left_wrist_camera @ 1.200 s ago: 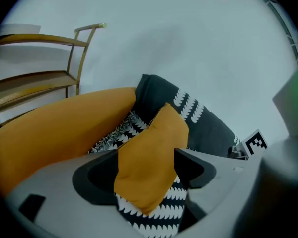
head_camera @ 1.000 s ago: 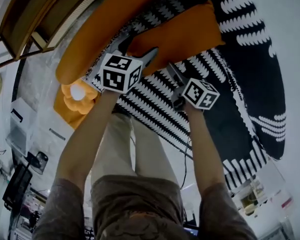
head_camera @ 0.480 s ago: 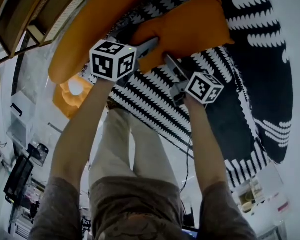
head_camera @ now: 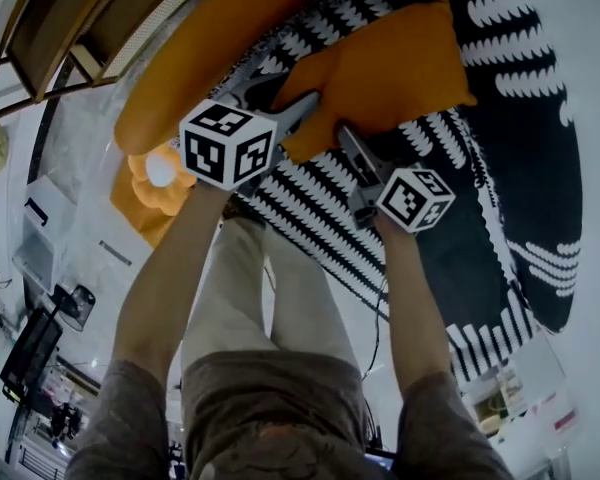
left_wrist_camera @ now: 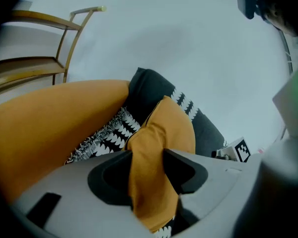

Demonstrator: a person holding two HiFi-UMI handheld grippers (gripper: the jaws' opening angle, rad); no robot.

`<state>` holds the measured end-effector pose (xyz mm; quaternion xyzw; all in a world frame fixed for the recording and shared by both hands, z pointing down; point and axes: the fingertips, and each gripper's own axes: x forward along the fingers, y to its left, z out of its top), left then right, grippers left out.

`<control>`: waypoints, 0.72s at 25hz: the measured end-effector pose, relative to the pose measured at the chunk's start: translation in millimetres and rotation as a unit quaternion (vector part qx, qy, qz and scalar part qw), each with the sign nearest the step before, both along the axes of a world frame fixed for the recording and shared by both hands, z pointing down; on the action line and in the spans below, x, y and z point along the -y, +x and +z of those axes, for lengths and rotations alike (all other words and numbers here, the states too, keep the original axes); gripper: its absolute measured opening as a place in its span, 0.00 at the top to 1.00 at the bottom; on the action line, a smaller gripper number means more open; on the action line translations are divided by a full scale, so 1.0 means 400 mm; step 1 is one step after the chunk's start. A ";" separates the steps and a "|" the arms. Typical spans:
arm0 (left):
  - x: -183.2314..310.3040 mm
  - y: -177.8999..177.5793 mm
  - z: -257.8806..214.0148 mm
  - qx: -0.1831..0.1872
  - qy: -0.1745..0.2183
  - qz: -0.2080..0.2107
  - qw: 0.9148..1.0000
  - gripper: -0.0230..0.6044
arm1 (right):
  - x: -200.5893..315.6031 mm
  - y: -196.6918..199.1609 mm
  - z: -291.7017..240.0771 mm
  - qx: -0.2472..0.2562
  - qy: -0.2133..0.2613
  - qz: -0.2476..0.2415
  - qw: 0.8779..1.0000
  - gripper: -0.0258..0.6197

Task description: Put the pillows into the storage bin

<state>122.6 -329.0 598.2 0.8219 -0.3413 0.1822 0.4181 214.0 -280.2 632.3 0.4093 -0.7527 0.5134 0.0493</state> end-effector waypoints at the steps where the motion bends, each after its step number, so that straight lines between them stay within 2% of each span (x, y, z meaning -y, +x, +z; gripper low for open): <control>1: -0.006 -0.029 -0.019 -0.005 0.003 -0.009 1.000 0.65 | -0.002 -0.026 -0.020 -0.005 0.006 -0.007 1.000 0.53; 6: -0.074 -0.133 -0.132 -0.022 0.023 -0.055 0.998 0.65 | -0.052 -0.117 -0.142 -0.026 0.026 -0.037 0.999 0.53; 9: -0.100 -0.238 -0.193 -0.024 0.035 -0.092 0.995 0.65 | -0.059 -0.215 -0.204 -0.034 0.034 -0.073 0.996 0.53; 14: -0.196 -0.531 -0.291 -0.038 0.044 -0.178 0.982 0.65 | -0.107 -0.493 -0.302 -0.035 0.050 -0.157 0.986 0.53; 18: -0.313 -0.805 -0.318 -0.044 0.051 -0.259 0.963 0.65 | -0.179 -0.765 -0.337 -0.033 0.058 -0.236 0.969 0.53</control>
